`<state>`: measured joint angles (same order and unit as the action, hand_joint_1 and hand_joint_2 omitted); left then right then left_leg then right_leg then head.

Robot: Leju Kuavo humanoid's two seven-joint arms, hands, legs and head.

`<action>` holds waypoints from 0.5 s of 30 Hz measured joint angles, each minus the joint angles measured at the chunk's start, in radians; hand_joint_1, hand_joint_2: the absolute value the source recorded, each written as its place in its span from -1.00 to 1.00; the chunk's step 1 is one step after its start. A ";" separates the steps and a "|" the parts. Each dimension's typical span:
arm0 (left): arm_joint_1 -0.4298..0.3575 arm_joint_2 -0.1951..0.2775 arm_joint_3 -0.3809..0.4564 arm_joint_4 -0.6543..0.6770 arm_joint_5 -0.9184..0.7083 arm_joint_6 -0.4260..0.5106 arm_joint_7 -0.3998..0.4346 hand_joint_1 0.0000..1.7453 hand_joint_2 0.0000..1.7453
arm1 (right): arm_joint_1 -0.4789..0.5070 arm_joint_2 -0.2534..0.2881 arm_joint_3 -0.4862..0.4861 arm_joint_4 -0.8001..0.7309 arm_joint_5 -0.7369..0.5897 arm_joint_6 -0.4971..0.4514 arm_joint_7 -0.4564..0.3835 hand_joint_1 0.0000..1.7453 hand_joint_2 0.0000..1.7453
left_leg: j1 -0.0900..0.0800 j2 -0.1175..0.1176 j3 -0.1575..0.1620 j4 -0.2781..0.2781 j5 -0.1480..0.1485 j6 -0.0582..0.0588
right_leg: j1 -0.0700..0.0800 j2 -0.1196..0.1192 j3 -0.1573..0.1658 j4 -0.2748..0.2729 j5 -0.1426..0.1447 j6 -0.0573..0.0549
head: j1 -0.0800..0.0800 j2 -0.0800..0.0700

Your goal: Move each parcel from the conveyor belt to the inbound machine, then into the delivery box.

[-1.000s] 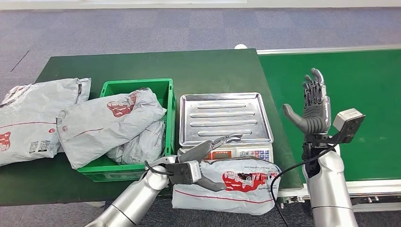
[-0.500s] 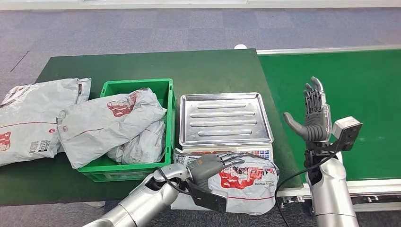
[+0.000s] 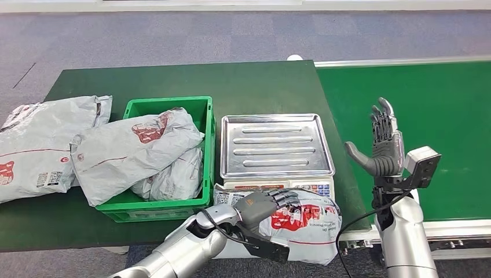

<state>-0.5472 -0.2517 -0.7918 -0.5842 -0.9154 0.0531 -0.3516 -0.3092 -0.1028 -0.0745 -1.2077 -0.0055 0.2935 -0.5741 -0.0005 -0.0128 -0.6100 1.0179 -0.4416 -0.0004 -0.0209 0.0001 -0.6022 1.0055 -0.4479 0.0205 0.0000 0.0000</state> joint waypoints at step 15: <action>0.005 -0.028 0.093 0.012 -0.085 0.072 -0.029 1.00 1.00 | 0.042 0.006 -0.023 -0.047 0.029 0.003 0.009 -1.00 1.00 | 0.000 0.004 0.001 -0.001 0.005 0.002 | 0.000 0.002 0.000 0.000 0.005 -0.001 | 0.000 0.000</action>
<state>-0.5420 -0.2795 -0.6992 -0.5717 -1.0002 0.1255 -0.3808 -0.2670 -0.0969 -0.0978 -1.2546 0.0238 0.2963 -0.5654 -0.0003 -0.0085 -0.6092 1.0174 -0.4369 0.0012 -0.0206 0.0017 -0.6023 1.0055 -0.4426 0.0199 0.0003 0.0000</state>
